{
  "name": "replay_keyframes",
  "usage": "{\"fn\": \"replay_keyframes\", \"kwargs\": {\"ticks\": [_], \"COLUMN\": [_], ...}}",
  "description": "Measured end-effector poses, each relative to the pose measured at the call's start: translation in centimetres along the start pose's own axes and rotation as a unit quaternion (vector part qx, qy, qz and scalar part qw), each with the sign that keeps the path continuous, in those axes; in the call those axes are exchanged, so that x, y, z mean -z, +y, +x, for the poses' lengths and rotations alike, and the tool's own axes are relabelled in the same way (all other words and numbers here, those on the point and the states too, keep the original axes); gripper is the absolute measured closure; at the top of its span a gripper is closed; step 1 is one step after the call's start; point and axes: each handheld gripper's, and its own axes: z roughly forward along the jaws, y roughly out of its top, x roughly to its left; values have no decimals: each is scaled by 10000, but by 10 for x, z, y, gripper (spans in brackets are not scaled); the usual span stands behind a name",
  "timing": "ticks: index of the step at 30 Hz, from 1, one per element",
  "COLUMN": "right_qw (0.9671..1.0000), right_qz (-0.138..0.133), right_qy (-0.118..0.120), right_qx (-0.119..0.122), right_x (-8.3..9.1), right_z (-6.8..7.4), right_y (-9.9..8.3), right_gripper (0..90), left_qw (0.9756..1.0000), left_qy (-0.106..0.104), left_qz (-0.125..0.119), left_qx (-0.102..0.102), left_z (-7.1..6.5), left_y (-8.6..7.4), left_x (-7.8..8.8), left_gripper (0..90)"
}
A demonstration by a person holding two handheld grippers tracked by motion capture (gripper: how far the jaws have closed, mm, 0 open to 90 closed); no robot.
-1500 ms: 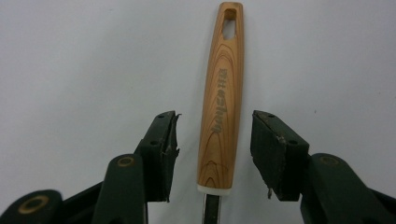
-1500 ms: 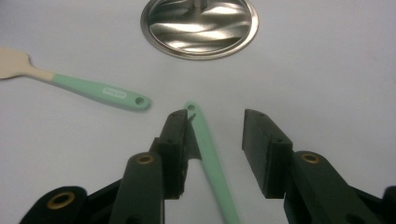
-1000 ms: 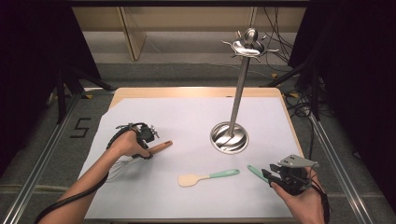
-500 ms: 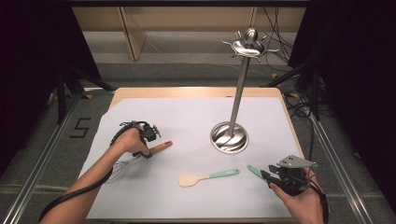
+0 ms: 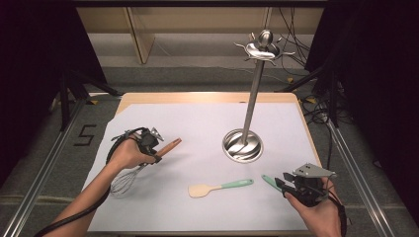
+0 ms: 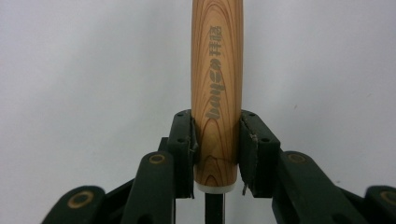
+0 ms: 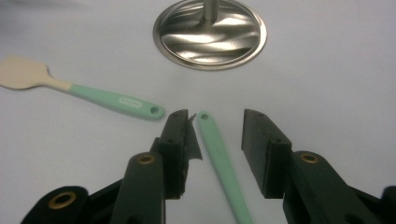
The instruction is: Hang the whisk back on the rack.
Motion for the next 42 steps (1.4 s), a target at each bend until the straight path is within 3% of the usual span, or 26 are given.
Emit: {"fn": "replay_keyframes", "kwargs": {"ticks": [4, 5, 6, 9, 10, 11, 12, 14, 15, 16, 17, 18, 19, 20, 21, 22, 23, 26, 33, 34, 35, 36, 37, 38, 40, 42], "right_qw": [9999, 9999, 9998, 9998, 9996, 9996, 9995, 9992, 9994, 9994, 9994, 9988, 9988, 9983, 9983, 9987, 9983, 9981, 9947, 9947, 9947, 9949, 9949, 9917, 9921, 9918], "right_qz": [92, -76, -172, -58, -252, -252, -189, -355, -293, -295, -295, -426, -426, -529, -529, -447, -540, -526, -887, -856, -856, -801, -801, -1132, -1029, -1047], "right_qy": [58, 128, 115, 94, 72, 72, 122, 132, 177, 199, 199, 190, 190, 234, 234, 208, 192, 312, 520, 524, 524, 613, 613, 598, 720, 735], "right_qx": [76, -45, -61, -169, -72, -72, -212, -87, 44, -34, -34, -148, -148, 31, 31, -141, 84, -116, -20, 214, 214, -66, -66, 128, -75, 13], "right_x": [5, 4, 3, 6, 4, 4, 6, 6, 8, 9, 9, 9, 9, 10, 10, 12, 12, 16, 16, 17, 17, 18, 18, 13, 15, 17], "right_z": [-1, 2, 3, 7, 7, 7, 10, 12, 10, 13, 13, 17, 17, 18, 18, 21, 19, 26, 32, 30, 30, 35, 35, 35, 39, 39], "right_y": [4, 4, 3, 5, 5, 5, 6, 9, 11, 12, 12, 14, 14, 17, 17, 17, 19, 24, 36, 38, 38, 40, 40, 43, 46, 50], "right_gripper": [620, 621, 621, 622, 622, 622, 622, 622, 622, 622, 622, 621, 621, 615, 615, 615, 614, 612, 612, 612, 612, 612, 612, 614, 614, 616], "left_qw": [9975, 9946, 9874, 9844, 9745, 9745, 9700, 9625, 9607, 9559, 9559, 9507, 9507, 9450, 9450, 9416, 9385, 9325, 9275, 9236, 9236, 9233, 9233, 9225, 9218, 9226], "left_qy": [-9, 19, 173, 328, 336, 336, 302, 382, 443, 466, 466, 535, 535, 581, 581, 600, 581, 543, 420, 413, 413, 389, 389, 351, 272, 232], "left_qz": [-662, -958, -1451, -1652, -2078, -2078, -2261, -2515, -2585, -2739, -2739, -2915, -2915, -3082, -3082, -3183, -3268, -3453, -3645, -3773, -3773, -3787, -3787, -3812, -3848, -3838], "left_qx": [263, 394, 605, 513, 773, 773, 834, 939, 912, 954, 954, 912, 912, 924, 924, 919, 951, 905, 718, 528, 528, 504, 504, 487, 390, 322], "left_z": [-2, -5, -10, -13, -19, -19, -20, -26, -29, -32, -32, -36, -36, -40, -40, -42, -45, -55, -71, -73, -73, -79, -79, -82, -90, -97], "left_y": [-4, -6, -10, -14, -16, -16, -17, -18, -18, -17, -17, -16, -16, -15, -15, -14, -12, -4, 12, 20, 20, 26, 26, 29, 39, 46], "left_x": [15, 19, 26, 34, 37, 37, 39, 44, 46, 47, 47, 52, 52, 56, 56, 58, 60, 66, 70, 70, 70, 70, 70, 70, 69, 68], "left_gripper": [677, 677, 678, 677, 678, 678, 678, 677, 677, 678, 678, 677, 678, 677, 677, 677, 678, 678, 677, 677, 677, 677, 677, 677, 677, 677]}}
